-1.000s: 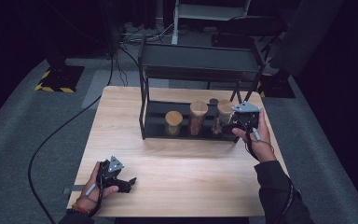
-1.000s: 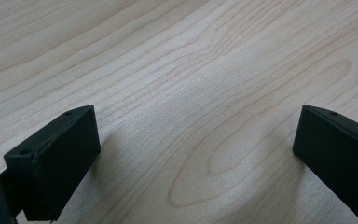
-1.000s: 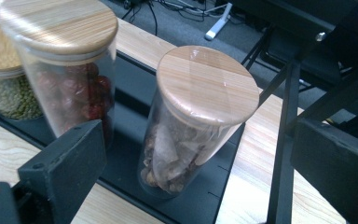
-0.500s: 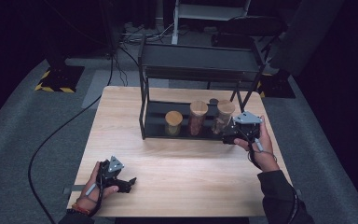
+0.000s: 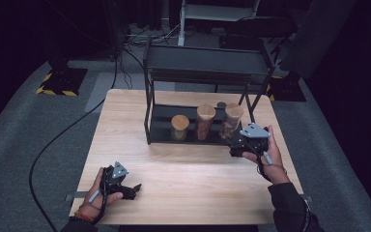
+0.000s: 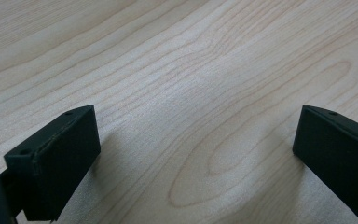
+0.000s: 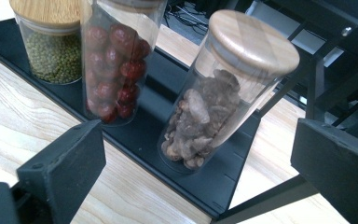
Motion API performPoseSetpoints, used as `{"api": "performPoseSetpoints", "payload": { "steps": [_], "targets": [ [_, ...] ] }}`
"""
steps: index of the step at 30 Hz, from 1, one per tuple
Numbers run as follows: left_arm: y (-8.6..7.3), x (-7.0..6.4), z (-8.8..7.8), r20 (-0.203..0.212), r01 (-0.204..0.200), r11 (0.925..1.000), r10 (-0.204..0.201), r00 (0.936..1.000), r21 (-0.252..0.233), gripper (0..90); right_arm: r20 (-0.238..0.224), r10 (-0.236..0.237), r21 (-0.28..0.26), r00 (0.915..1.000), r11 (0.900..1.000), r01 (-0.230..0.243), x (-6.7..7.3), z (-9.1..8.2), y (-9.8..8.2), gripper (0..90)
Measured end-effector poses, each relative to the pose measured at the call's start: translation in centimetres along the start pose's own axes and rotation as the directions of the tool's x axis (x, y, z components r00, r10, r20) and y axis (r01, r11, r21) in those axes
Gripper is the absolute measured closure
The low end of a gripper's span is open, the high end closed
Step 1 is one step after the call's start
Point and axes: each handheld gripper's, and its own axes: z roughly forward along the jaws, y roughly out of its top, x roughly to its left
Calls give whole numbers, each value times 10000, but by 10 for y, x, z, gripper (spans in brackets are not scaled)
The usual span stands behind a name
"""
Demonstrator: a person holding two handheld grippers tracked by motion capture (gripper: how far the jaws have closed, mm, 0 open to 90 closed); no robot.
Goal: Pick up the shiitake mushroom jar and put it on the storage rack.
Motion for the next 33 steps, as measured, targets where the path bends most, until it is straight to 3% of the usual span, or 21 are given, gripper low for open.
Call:
{"api": "performPoseSetpoints", "payload": {
  "steps": [14, 31, 33],
  "targets": [
    [0, 0, 0, -3, 4, 10000, -4, 10000, -5, 3, -287, -731, 267, 9969, 9969, 739, 12, 2, -22, 29],
    [0, 0, 0, -5, 0, 10000, 0, 10000, -1, 3, -548, -965, 609, 9938, 9931, 997, 18, 4, -47, 29],
    [0, 0, 0, -5, -2, 10000, 2, 10000, -6, 3, -843, -791, 703, 9933, 9939, 851, 16, 5, -53, 29]
  ]
}}
